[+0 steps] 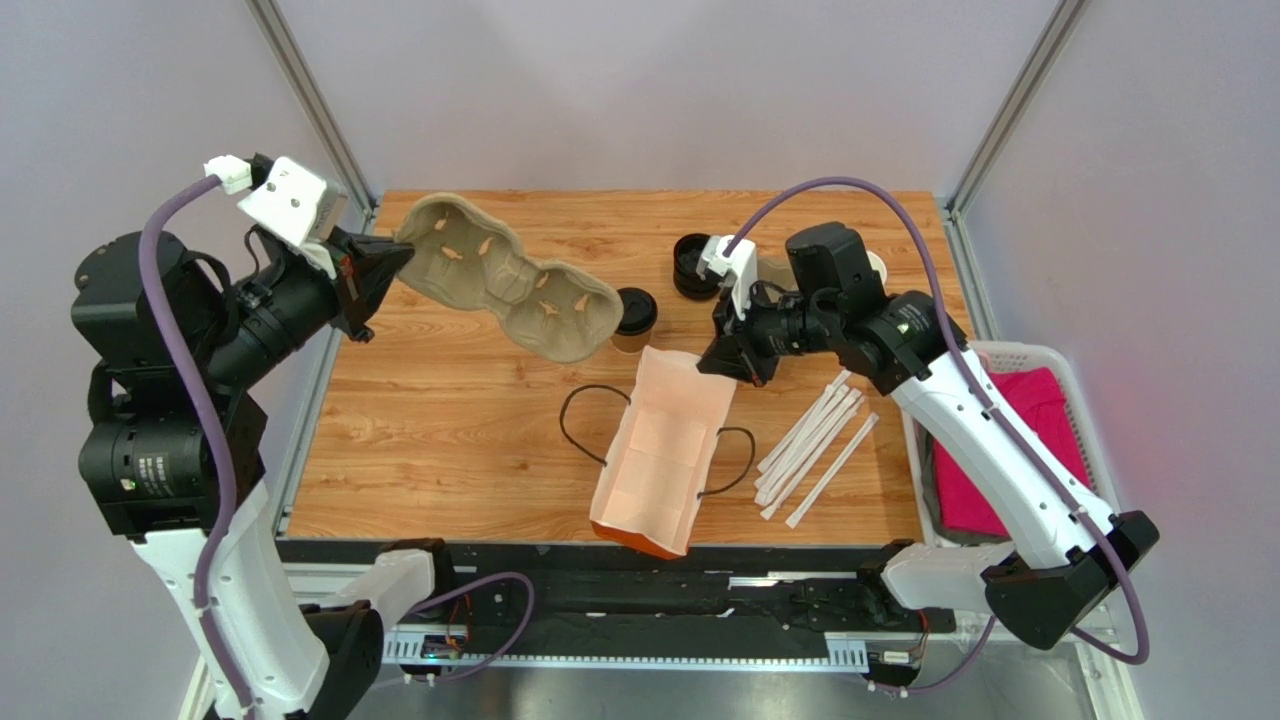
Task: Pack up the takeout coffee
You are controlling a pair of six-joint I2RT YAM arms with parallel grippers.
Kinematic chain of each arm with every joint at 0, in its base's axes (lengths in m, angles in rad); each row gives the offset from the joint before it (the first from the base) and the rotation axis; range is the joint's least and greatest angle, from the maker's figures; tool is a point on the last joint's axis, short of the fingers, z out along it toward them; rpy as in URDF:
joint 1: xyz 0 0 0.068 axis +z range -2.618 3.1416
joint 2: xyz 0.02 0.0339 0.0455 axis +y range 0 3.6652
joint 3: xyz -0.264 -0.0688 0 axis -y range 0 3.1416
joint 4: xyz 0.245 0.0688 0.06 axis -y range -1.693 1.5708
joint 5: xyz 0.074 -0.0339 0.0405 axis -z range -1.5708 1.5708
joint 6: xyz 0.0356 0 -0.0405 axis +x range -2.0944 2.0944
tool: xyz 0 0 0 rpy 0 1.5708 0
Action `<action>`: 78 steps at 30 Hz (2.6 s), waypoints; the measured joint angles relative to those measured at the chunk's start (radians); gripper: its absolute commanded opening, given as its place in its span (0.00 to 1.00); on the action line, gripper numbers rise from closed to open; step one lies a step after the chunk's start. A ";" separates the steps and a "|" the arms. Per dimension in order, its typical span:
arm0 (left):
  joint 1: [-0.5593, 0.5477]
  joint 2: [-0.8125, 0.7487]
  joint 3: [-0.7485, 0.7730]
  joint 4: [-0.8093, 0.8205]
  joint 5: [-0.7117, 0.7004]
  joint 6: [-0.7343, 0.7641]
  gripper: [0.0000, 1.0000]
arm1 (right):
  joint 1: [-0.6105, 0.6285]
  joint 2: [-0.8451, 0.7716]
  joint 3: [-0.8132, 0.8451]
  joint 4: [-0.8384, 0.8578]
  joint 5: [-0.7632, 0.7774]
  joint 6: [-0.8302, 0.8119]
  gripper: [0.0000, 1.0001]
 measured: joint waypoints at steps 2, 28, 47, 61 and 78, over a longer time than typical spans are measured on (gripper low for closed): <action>-0.048 0.022 0.053 -0.022 0.000 0.001 0.00 | -0.004 0.002 -0.003 0.001 0.000 0.010 0.00; -1.142 0.192 -0.031 -0.036 -0.714 0.488 0.00 | -0.013 0.114 0.108 0.011 -0.027 0.043 0.00; -1.413 0.196 -0.350 0.119 -1.004 0.687 0.00 | -0.013 0.082 0.109 -0.002 -0.095 0.025 0.00; -1.416 0.177 -0.565 0.179 -0.997 0.598 0.00 | 0.026 0.065 0.109 -0.027 -0.195 -0.037 0.00; -1.416 0.111 -0.724 0.290 -1.019 0.538 0.00 | 0.026 0.102 0.109 -0.025 -0.311 -0.029 0.00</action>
